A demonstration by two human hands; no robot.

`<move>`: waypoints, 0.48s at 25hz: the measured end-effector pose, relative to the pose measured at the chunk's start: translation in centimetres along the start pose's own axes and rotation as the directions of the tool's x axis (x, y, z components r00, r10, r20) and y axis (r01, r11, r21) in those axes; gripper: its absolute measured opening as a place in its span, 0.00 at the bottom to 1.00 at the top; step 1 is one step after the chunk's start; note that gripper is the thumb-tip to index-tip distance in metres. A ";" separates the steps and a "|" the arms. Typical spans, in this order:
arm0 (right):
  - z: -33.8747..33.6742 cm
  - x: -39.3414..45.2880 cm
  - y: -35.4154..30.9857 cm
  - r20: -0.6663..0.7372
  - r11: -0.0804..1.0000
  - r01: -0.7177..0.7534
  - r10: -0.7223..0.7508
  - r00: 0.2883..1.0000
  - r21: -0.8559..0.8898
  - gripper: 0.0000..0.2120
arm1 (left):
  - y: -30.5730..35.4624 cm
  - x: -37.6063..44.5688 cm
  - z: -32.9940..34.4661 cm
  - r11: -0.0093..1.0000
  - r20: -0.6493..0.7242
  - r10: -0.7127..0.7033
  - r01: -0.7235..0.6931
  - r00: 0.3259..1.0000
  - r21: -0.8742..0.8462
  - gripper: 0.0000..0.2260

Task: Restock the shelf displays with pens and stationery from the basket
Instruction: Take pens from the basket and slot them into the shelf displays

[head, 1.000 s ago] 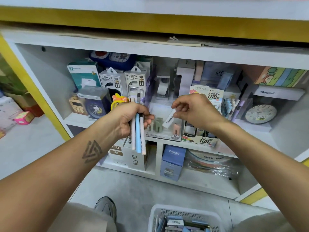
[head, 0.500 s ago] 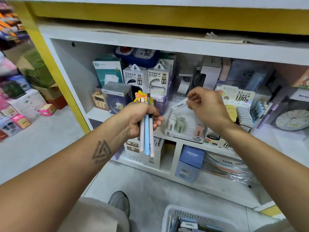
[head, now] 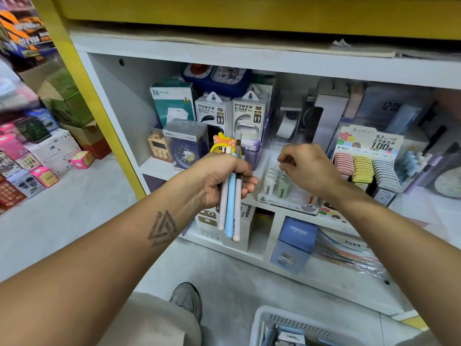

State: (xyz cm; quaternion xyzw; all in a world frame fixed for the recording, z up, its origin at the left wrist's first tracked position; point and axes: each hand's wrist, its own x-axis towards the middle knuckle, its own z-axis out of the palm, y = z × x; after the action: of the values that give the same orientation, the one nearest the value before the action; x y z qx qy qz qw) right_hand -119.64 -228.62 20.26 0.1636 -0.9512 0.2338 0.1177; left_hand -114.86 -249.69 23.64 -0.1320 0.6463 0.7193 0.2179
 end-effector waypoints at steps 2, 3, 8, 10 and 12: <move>-0.1 0.0 -0.2 0.011 1.000 0.009 -0.009 1.000 0.008 0.06 | 0.0 0.0 0.0 1.000 -0.003 0.003 -0.003 1.000 -0.003 0.05; 0.0 0.0 -0.2 0.031 1.000 0.023 -0.023 0.999 0.000 0.07 | 0.0 -0.1 0.0 1.000 -0.003 0.002 -0.002 1.000 -0.004 0.05; 0.6 0.5 -0.5 0.201 0.981 0.018 0.022 0.979 -0.196 0.25 | -0.1 0.0 0.5 1.000 0.016 -0.006 0.006 1.000 -0.001 0.05; -0.1 0.3 -1.0 0.138 0.999 -0.032 0.036 0.990 -0.031 0.21 | 0.0 0.0 0.9 1.000 0.051 -0.012 0.011 0.999 0.005 0.06; -1.6 -0.3 -1.6 0.116 0.890 -0.191 0.156 0.981 0.413 0.12 | 0.0 0.0 1.8 0.999 0.118 -0.030 0.026 0.993 0.032 0.07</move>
State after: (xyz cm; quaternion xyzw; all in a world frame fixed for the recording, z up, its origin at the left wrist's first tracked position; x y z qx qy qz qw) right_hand -118.53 -229.15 22.17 0.1087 -0.8927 0.4370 0.0199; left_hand -114.68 -247.94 23.91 -0.0947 0.6413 0.7127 0.2681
